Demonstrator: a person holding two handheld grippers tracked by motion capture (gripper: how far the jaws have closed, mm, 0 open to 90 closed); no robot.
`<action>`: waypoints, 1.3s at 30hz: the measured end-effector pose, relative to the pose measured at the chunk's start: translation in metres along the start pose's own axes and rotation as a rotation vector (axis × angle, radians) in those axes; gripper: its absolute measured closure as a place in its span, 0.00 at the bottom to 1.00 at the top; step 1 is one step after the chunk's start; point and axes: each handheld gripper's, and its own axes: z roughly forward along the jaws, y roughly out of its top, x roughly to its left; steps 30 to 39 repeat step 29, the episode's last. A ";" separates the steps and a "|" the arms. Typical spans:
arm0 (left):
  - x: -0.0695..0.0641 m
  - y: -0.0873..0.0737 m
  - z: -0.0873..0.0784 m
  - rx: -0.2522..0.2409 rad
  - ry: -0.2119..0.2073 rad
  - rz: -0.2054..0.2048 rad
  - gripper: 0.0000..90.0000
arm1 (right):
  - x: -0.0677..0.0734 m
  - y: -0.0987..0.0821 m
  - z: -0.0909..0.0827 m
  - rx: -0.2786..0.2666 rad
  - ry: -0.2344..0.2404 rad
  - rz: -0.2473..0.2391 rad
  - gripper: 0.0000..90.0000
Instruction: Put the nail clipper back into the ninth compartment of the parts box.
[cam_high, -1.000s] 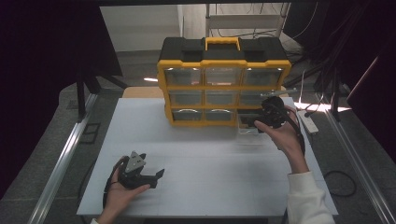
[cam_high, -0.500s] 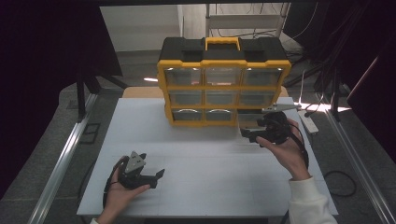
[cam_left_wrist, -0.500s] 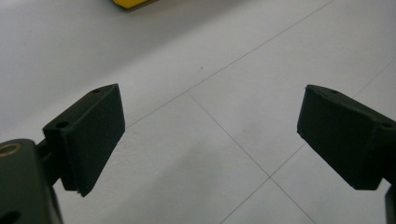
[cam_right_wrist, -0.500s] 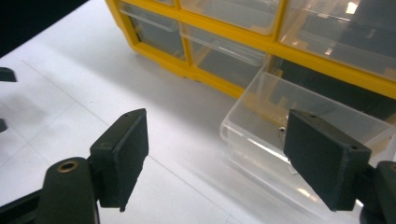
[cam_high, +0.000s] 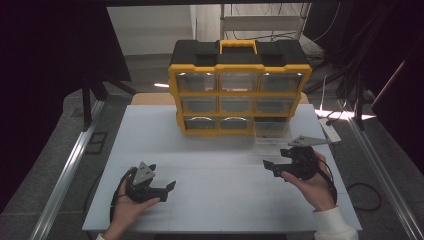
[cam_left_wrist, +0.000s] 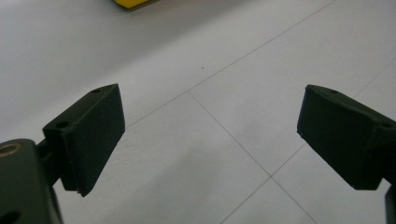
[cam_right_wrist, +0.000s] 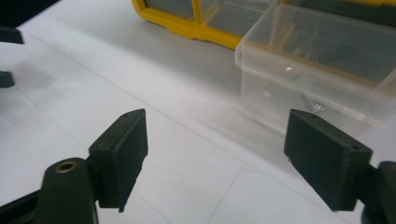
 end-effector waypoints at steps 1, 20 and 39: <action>0.000 0.000 0.000 0.003 -0.001 0.002 0.10 | 0.000 -0.007 0.000 -0.007 -0.008 -0.007 0.20; -0.001 0.004 0.001 -0.005 0.007 0.010 0.10 | -0.009 -0.084 0.015 -0.067 0.003 -0.059 0.18; 0.001 0.005 0.002 -0.009 -0.004 -0.001 0.10 | -0.012 -0.086 0.016 -0.075 0.008 -0.053 0.17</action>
